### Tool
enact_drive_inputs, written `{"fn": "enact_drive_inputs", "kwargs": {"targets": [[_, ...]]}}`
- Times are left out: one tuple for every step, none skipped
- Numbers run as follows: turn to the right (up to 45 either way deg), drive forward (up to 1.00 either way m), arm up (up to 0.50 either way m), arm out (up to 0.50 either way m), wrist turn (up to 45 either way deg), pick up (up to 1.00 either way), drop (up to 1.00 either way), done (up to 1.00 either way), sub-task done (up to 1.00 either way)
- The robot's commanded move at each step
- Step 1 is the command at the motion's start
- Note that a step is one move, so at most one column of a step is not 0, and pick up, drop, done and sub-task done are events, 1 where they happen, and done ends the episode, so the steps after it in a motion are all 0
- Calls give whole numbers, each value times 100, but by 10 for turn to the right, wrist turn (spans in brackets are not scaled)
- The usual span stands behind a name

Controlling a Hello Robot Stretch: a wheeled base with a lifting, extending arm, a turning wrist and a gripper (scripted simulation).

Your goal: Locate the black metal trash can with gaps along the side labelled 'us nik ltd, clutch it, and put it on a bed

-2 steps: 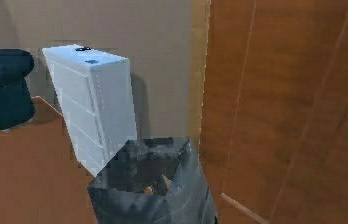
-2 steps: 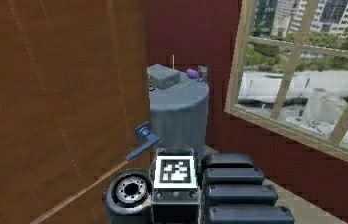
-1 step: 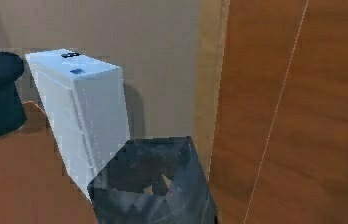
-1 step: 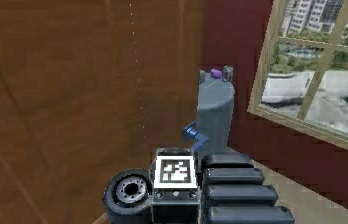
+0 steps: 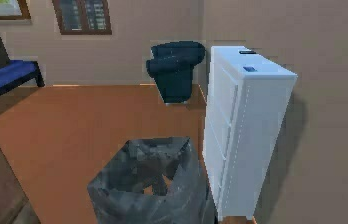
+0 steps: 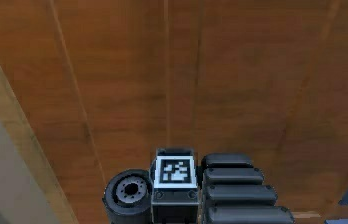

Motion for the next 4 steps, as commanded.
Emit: {"fn": "enact_drive_inputs", "kwargs": {"targets": [[0, 45, 0, 0, 0, 0, 0, 0, 0], [-420, 0, 0, 0, 0, 0, 0, 0, 0], [0, 90, 0, 0, 0, 0, 0, 0, 0], [-330, 0, 0, 0, 0, 0, 0, 0, 0]]}}
